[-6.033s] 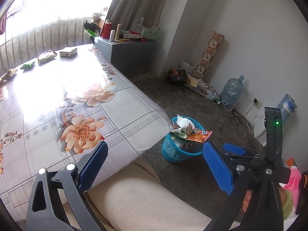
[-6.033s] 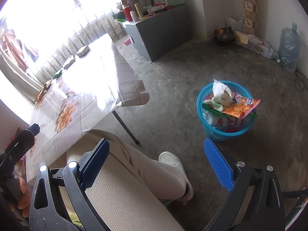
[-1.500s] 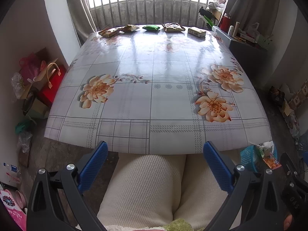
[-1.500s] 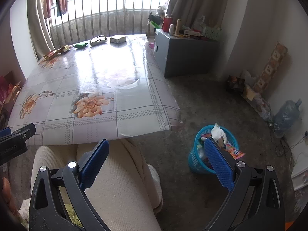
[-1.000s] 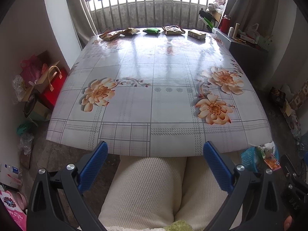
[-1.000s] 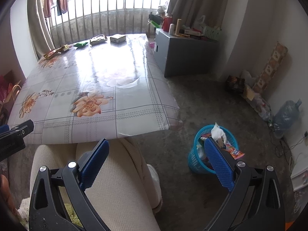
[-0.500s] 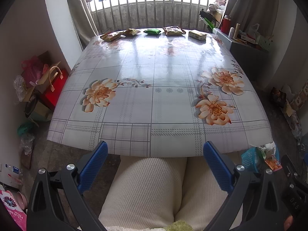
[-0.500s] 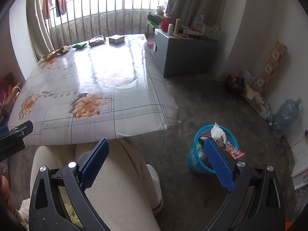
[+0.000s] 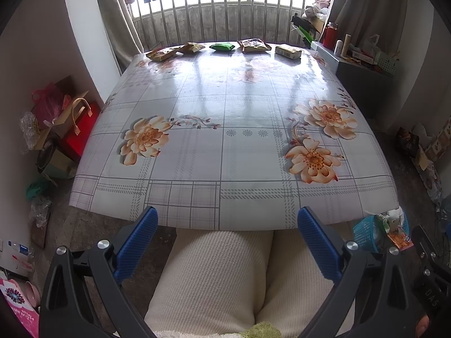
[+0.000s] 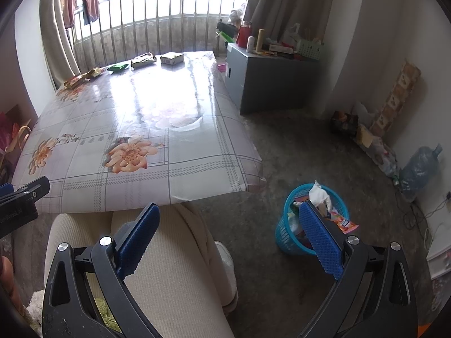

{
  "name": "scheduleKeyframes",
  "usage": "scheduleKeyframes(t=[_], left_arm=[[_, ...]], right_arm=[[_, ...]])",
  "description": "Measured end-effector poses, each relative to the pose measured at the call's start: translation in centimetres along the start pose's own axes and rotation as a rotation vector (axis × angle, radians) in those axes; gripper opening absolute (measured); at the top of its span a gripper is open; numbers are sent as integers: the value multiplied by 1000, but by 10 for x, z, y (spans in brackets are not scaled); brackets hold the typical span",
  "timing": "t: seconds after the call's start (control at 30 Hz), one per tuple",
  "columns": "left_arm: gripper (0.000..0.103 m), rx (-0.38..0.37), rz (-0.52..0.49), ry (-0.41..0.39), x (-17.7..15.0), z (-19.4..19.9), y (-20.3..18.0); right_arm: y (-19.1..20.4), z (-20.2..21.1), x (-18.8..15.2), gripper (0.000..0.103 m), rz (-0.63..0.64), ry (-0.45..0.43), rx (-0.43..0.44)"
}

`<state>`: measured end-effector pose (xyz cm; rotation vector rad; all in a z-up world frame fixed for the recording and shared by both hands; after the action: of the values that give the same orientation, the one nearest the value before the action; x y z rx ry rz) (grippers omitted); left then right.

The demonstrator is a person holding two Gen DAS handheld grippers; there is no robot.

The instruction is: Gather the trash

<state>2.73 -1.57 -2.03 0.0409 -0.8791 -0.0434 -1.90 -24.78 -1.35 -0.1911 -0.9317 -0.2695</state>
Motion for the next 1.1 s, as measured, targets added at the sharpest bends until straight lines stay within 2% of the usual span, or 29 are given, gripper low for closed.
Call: scheduleKeyframes(t=[1.1], left_arm=[[97,-1,-2,1,2,0,2]], right_arm=[[-1,3,3,95,7,-12,0]])
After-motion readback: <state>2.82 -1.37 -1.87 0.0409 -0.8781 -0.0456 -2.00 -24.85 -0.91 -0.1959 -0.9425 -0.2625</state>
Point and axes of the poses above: each gripper's, at about its wrist camera, not at the fingertips, and z roughly against the way its jaws point, y to its left, x to its top, the point moved 3 cm from there along -z, roughly the way its jaws point, and after that the axes turned 15 degrees about -y, right-handed, at the moved point
